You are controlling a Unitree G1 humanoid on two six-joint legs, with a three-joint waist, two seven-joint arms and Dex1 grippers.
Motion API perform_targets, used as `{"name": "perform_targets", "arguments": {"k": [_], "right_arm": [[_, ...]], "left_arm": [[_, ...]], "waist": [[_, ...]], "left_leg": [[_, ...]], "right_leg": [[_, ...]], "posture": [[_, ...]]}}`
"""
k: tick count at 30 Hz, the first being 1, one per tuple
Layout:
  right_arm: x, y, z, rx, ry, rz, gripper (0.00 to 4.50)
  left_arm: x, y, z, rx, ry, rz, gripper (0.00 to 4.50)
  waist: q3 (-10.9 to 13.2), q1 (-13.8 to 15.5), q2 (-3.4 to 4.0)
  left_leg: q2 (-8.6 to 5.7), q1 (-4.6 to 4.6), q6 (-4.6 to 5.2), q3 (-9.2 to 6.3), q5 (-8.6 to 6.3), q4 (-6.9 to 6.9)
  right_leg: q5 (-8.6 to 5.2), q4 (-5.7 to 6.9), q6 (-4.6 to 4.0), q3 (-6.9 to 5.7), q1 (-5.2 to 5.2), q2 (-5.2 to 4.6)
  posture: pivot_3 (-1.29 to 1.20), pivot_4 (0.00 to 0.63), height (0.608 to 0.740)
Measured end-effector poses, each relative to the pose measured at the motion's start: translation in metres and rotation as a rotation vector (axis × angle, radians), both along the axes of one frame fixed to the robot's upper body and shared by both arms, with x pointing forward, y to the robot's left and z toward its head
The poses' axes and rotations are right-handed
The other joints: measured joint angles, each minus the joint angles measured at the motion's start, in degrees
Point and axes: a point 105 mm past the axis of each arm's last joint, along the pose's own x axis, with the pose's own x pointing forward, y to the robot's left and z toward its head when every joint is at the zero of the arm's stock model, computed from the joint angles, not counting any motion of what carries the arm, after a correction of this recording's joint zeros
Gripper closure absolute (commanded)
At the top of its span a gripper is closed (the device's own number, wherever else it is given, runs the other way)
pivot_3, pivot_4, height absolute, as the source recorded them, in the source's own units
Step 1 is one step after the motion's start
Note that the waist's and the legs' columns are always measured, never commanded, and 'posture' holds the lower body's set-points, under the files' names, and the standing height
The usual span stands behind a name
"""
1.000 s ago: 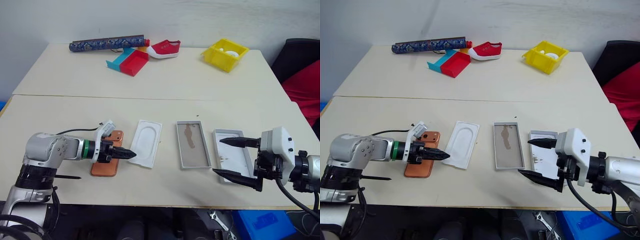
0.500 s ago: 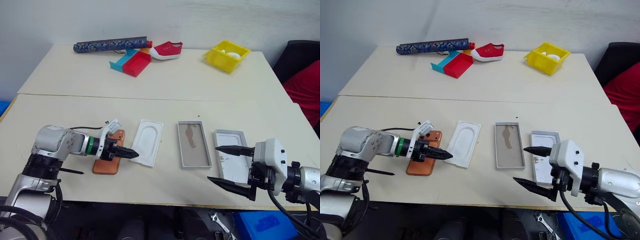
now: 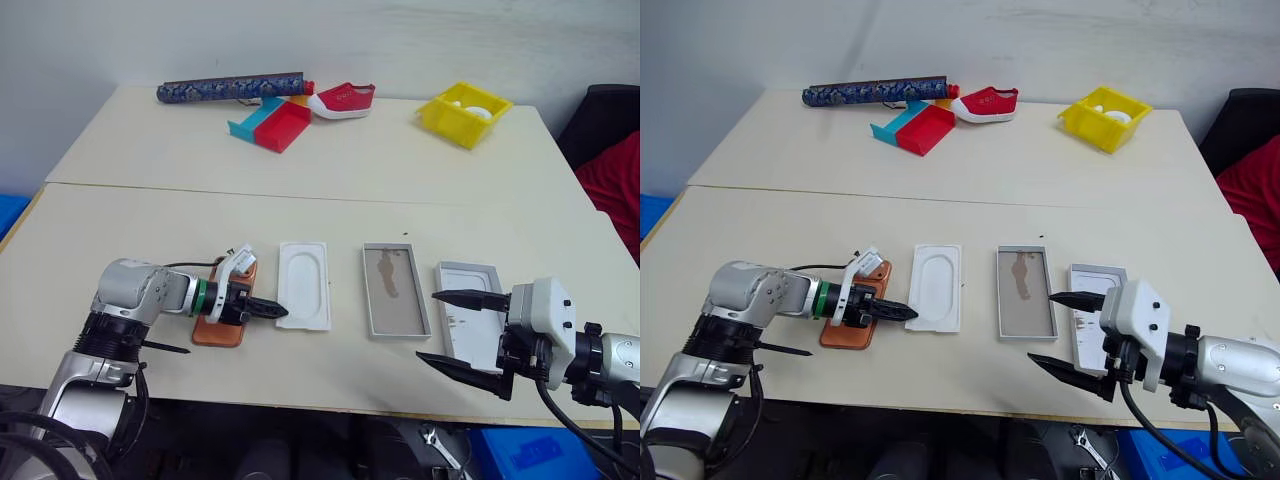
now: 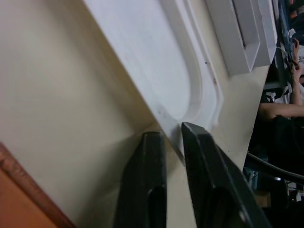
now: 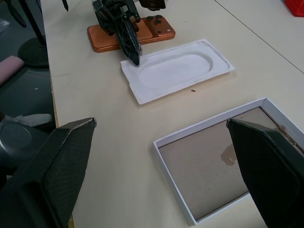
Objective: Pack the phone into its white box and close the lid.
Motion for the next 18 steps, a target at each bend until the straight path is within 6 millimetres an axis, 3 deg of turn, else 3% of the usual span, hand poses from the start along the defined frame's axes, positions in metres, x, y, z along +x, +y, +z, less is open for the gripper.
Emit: {"name": "perform_targets", "arguments": {"k": [10, 13, 18], "right_arm": [[0.000, -0.002, -0.003, -0.034, -0.021, 0.004, 0.00], [0.001, 0.000, -0.011, -0.068, -0.015, 0.024, 0.00], [0.021, 0.003, -0.027, -0.114, -0.009, 0.032, 0.00]], "left_arm": [[0.000, 0.001, 0.003, -0.039, 0.045, 0.051, 4.49], [-0.007, 0.011, 0.006, -0.047, 0.095, 0.067, 4.49], [-0.019, 0.030, 0.020, -0.095, 0.144, 0.091, 4.49]], "waist": [[0.0, -0.2, -0.03], [0.0, -0.7, -0.10], [0.1, -1.6, -0.26]], "left_leg": [[0.01, 0.06, -0.16, -0.02, 0.13, -0.01], [0.06, 0.05, -0.21, -0.02, 0.14, -0.06], [0.06, 0.03, -0.27, -0.03, 0.17, -0.06]], "right_leg": [[0.03, 0.19, 0.05, 0.01, -0.05, 0.04], [0.02, 0.19, 0.05, 0.02, -0.09, 0.11], [0.02, 0.25, 0.03, 0.00, -0.17, 0.09]], "posture": [[0.00, 0.150, 0.740], [0.00, 0.150, 0.740], [0.00, 0.150, 0.740]]}}
